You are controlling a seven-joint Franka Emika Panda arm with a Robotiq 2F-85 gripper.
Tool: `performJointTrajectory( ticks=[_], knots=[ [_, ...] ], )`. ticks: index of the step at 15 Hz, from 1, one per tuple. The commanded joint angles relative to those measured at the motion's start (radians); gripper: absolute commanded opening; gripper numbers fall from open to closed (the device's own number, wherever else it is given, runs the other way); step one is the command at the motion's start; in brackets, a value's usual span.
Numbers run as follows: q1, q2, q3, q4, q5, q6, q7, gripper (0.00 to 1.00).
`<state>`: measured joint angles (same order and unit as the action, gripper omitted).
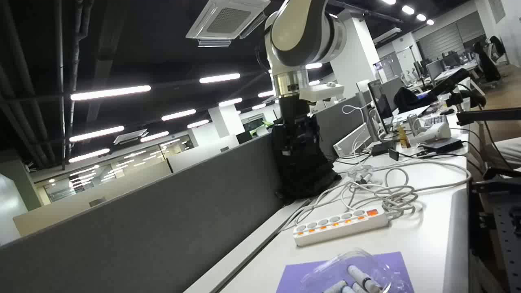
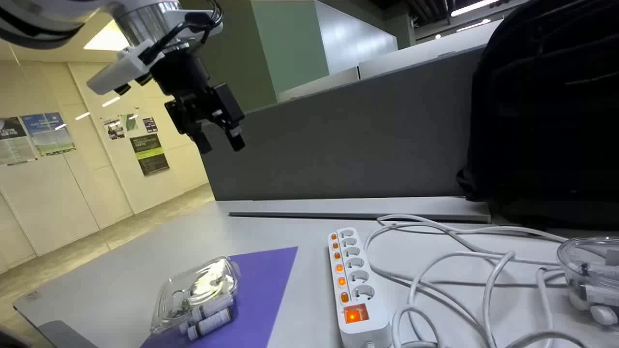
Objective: Turn on the first switch from the bottom
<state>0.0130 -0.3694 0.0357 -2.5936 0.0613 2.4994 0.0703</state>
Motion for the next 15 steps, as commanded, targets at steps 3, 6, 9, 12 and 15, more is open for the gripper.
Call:
performJointTrajectory(
  ticks=[3,6,9,12,15],
  knots=[
    [0.002,0.0,-0.003,0.001,-0.002,-0.003,0.001,1.0],
    [0.002,0.0,-0.003,0.001,-0.002,-0.003,0.001,1.0],
    [0.002,0.0,-0.003,0.001,-0.002,-0.003,0.001,1.0],
    [0.002,0.0,-0.003,0.001,-0.002,-0.003,0.001,1.0],
    [0.0,0.0,0.003,-0.003,-0.01,0.012,0.008,1.0]
  ],
)
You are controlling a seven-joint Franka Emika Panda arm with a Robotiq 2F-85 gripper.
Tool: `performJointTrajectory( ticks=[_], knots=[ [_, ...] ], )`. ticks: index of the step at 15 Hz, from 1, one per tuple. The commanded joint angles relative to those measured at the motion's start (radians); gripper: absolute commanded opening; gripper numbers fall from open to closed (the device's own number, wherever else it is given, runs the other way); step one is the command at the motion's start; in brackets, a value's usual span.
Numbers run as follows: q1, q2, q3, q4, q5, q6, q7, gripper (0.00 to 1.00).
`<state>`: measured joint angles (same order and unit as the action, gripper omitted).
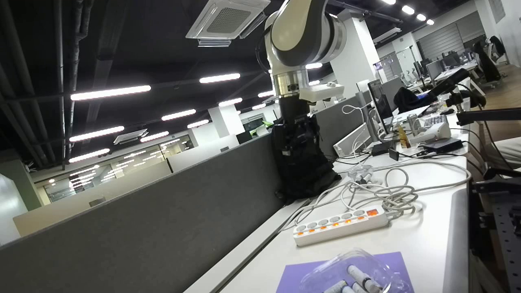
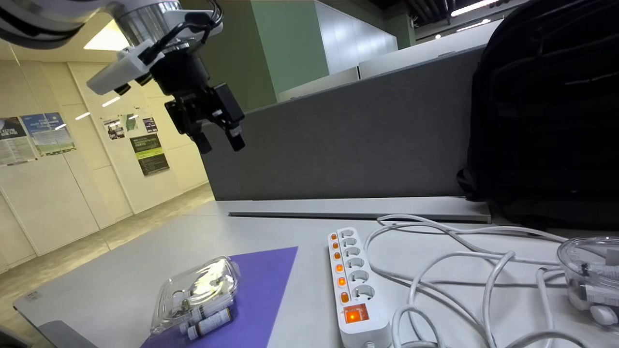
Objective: Turn on the first switch from the bottom
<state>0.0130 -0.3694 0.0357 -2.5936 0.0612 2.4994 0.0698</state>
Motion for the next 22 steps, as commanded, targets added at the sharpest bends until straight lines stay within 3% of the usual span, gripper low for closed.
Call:
performJointTrajectory(
  ticks=[1,4,5,7,11,16,17,22],
  knots=[
    [-0.012,0.005,0.011,-0.01,-0.028,0.037,0.03,1.0],
    [-0.042,0.031,0.012,-0.024,-0.053,0.086,0.065,1.0],
    [-0.06,0.046,0.013,-0.029,-0.075,0.106,0.079,0.75],
    [-0.093,0.082,0.007,-0.035,-0.107,0.137,0.108,0.68],
    [-0.155,0.175,-0.009,-0.03,-0.163,0.178,0.167,0.38],
    [-0.185,0.298,-0.052,-0.022,-0.175,0.247,0.185,0.05],
    [-0.185,0.326,-0.064,-0.018,-0.168,0.267,0.181,0.0],
    [-0.165,0.459,-0.118,0.012,-0.122,0.368,0.146,0.0]
  ],
)
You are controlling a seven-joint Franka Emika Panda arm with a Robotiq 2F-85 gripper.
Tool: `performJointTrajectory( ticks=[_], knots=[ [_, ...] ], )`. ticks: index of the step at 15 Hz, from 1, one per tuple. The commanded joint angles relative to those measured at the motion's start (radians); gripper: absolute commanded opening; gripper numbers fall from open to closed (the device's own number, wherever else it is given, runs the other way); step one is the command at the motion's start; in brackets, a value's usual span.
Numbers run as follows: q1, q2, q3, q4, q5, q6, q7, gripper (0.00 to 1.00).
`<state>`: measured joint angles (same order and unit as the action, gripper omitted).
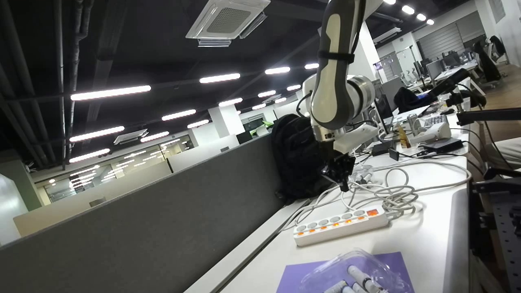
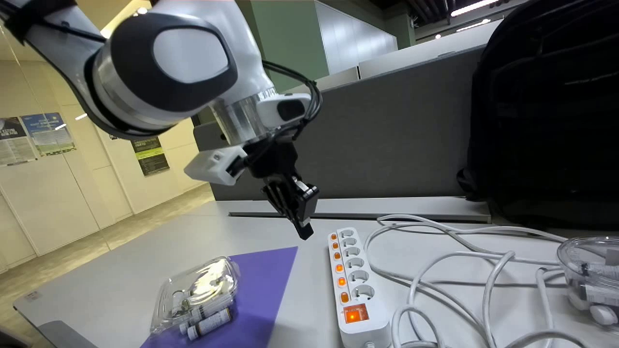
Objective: Turn on the first switch from the bottom
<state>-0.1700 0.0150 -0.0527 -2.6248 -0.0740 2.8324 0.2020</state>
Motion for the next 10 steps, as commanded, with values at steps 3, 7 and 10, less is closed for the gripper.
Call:
performJointTrajectory(
  ticks=[3,7,10],
  knots=[
    [0.031,0.074,-0.052,0.023,0.012,0.044,-0.009,0.01],
    [0.035,0.125,-0.069,0.053,0.016,0.057,-0.012,0.0],
    [0.038,0.16,-0.075,0.064,0.04,0.061,-0.009,0.0]
  ],
)
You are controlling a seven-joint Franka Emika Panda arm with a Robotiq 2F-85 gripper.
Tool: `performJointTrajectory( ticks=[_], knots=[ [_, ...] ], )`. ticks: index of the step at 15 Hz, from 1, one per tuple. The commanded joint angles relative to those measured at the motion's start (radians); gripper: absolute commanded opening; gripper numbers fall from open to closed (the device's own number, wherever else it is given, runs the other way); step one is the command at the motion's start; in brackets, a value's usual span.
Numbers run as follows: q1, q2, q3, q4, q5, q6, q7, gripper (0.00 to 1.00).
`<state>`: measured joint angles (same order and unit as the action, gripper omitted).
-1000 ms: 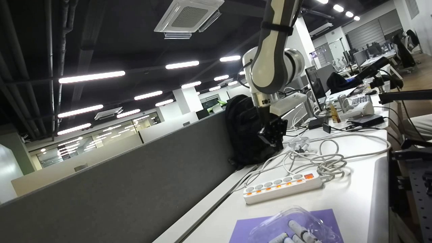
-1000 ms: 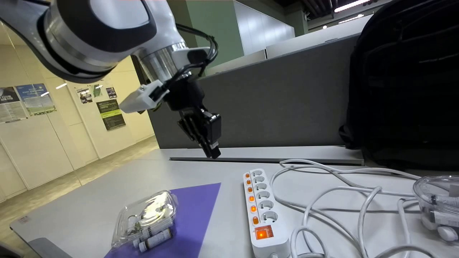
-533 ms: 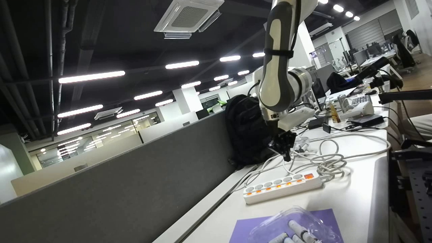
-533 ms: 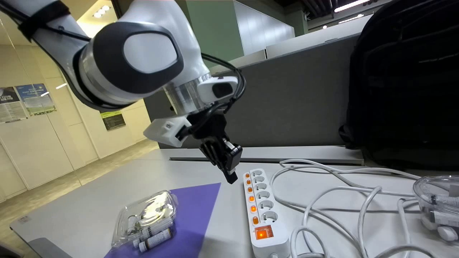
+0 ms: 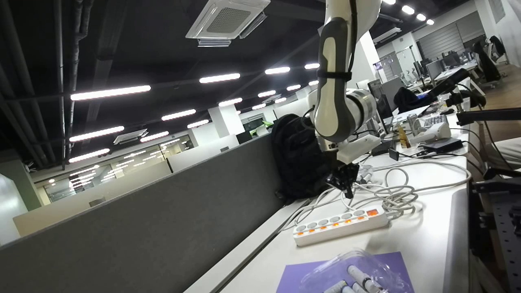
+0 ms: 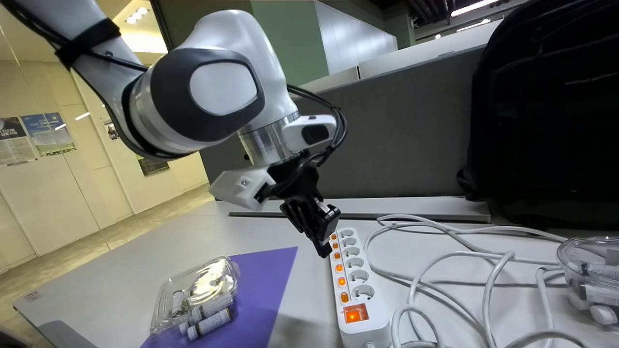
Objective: Turn on the first switch from the bottom
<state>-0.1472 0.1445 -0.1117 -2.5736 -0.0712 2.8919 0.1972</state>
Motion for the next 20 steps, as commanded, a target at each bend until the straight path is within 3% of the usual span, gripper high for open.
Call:
performJointTrajectory(
  ticks=[1,10,20],
  knots=[
    [0.019,0.049,-0.025,0.019,0.041,0.008,0.008,0.0],
    [-0.009,0.169,-0.002,0.057,0.228,0.075,-0.012,0.0],
    [-0.052,0.269,0.037,0.132,0.33,0.073,-0.024,0.0]
  ],
)
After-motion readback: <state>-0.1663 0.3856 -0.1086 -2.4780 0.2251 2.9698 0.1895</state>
